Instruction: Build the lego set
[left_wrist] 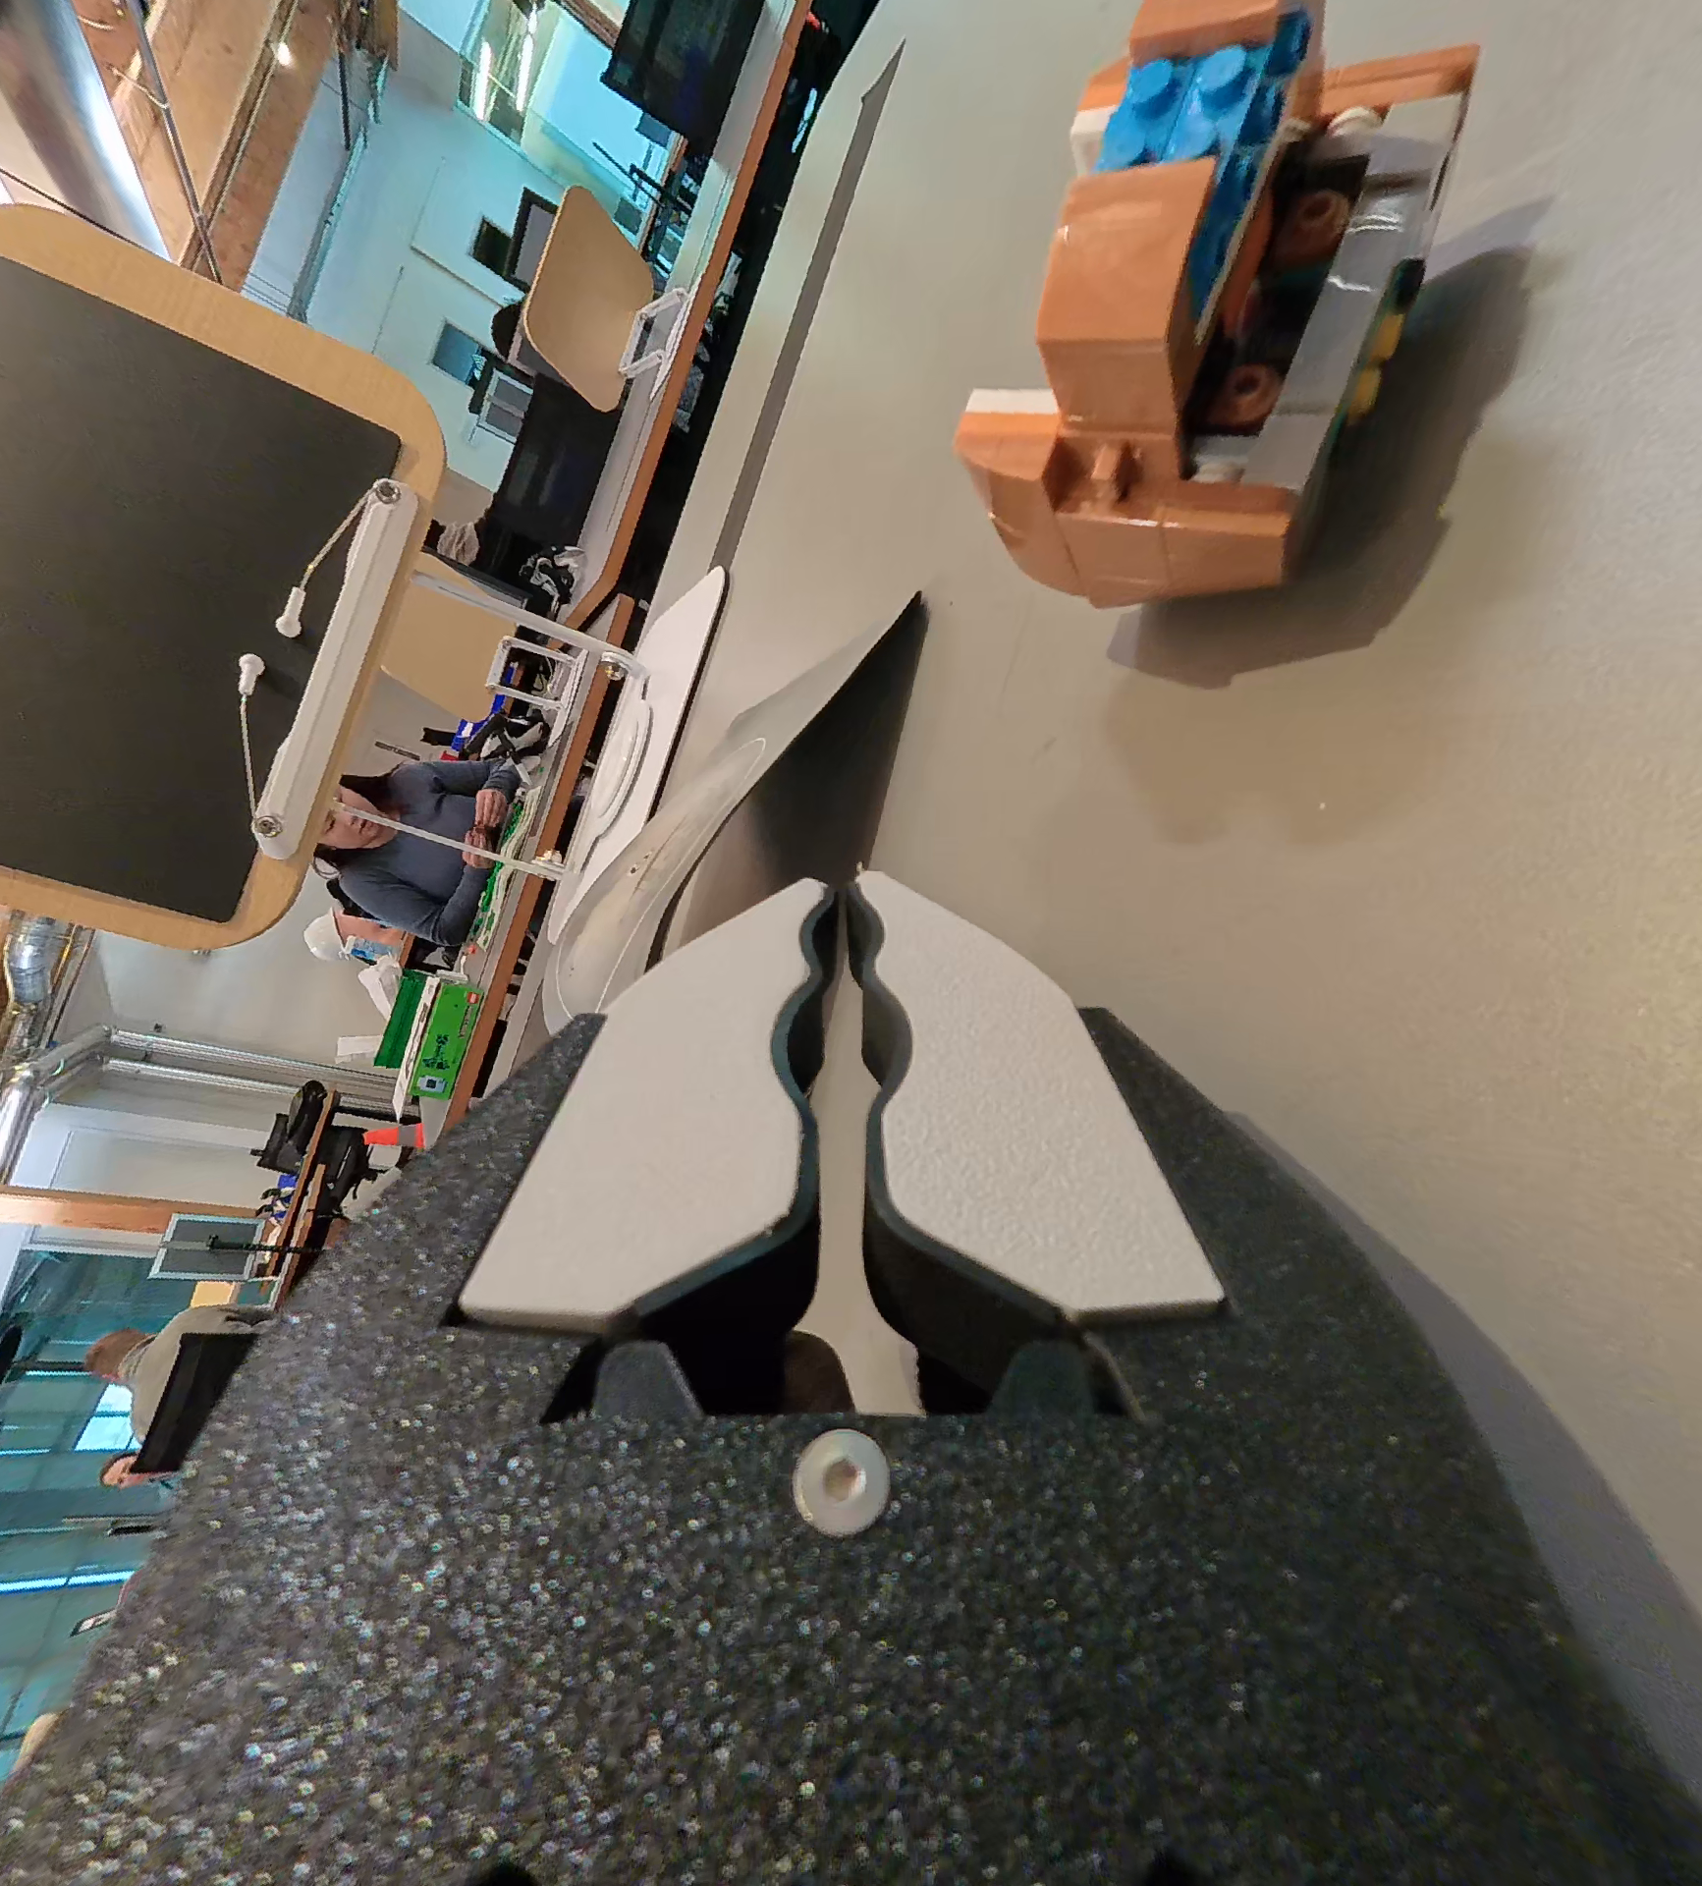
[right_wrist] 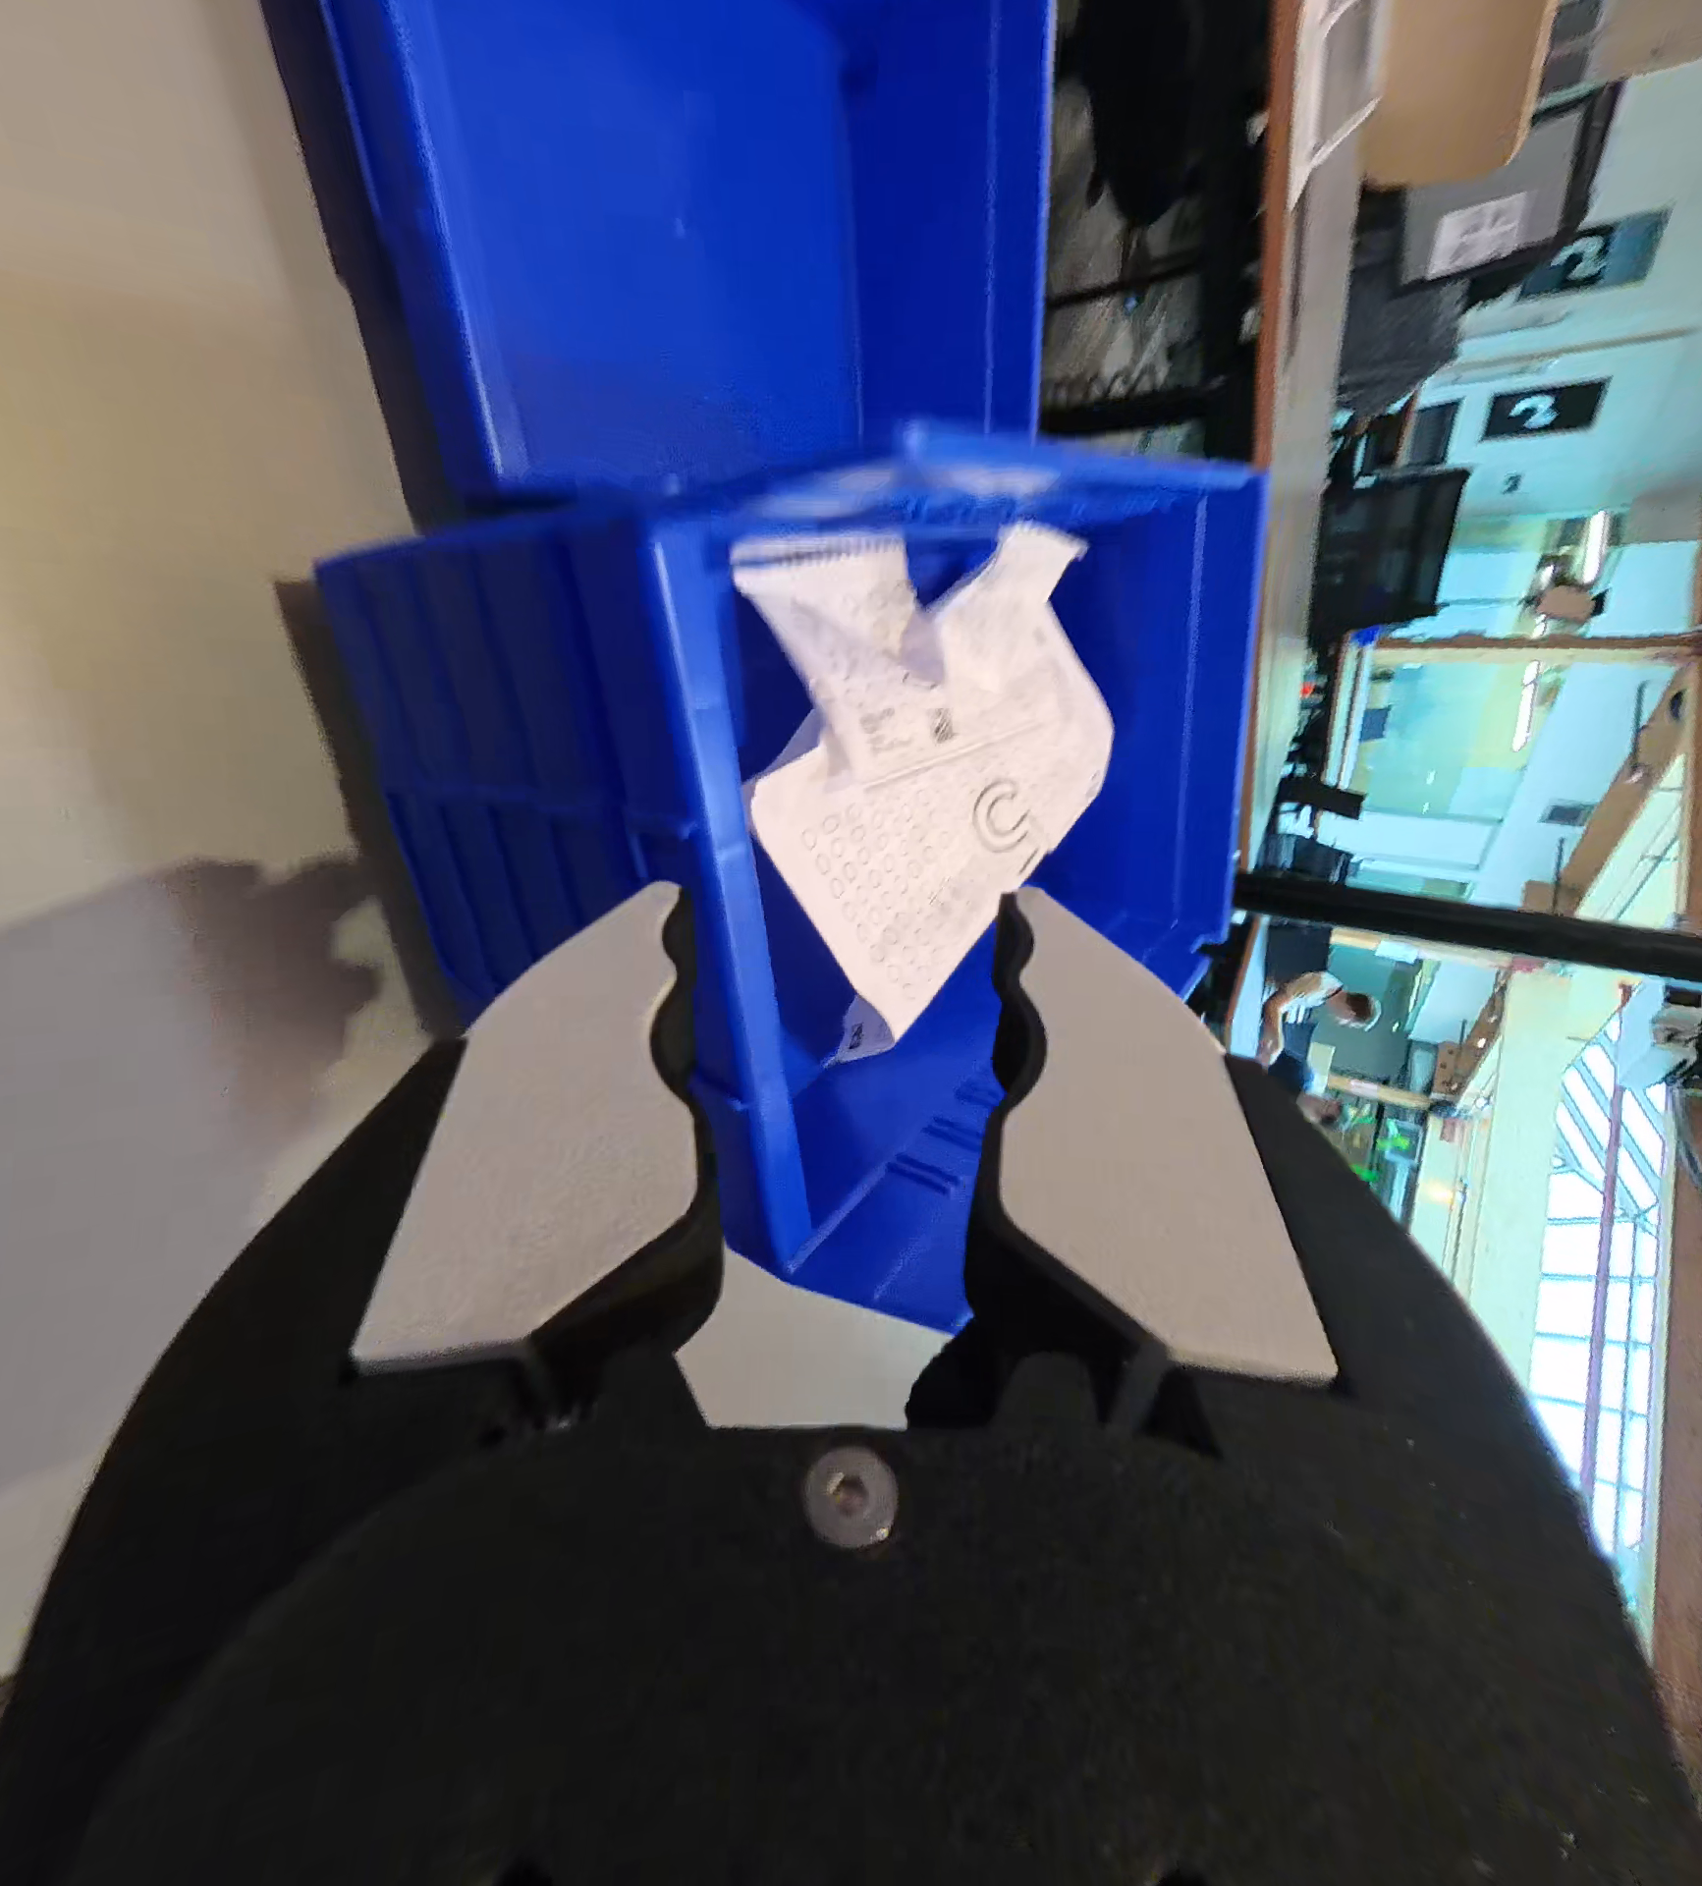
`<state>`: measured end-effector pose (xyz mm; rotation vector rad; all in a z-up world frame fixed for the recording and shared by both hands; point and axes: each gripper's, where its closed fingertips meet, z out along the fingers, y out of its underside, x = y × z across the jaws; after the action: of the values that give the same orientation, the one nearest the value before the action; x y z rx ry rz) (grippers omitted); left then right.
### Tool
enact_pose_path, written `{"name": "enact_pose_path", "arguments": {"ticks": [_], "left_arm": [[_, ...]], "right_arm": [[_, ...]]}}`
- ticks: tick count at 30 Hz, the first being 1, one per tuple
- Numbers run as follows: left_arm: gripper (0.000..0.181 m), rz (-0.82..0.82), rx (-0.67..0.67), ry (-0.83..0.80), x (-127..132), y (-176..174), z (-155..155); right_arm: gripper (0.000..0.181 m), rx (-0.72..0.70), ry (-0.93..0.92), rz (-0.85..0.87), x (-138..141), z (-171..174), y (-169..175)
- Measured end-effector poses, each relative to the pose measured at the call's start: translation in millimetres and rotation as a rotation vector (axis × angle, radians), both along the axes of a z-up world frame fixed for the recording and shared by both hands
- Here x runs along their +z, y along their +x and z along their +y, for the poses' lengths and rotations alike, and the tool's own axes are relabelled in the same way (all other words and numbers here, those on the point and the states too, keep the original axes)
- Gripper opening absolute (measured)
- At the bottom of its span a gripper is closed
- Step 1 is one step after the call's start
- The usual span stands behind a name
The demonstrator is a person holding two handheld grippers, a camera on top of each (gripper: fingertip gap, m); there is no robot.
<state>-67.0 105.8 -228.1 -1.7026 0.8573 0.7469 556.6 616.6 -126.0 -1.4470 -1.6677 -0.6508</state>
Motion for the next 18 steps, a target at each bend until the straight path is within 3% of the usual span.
{"name": "enact_pose_path", "arguments": {"ticks": [4,9,13,18], "left_arm": [[0.002,-0.002,0.0,-0.004,-1,0,0],[0.002,0.006,0.001,-0.001,0,0,0],[0.002,0.011,0.004,0.001,0,0,-1],[0.002,0.005,0.006,0.003,1,-1,-1]], "right_arm": [[0.053,0.118,-0.001,0.018,13,-22,-52],[0.05,0.222,-0.031,-0.037,4,-29,-123],[0.051,0.223,-0.114,-0.117,-25,-18,-159],[0.055,0.147,-0.221,-0.281,-80,3,-173]]}}
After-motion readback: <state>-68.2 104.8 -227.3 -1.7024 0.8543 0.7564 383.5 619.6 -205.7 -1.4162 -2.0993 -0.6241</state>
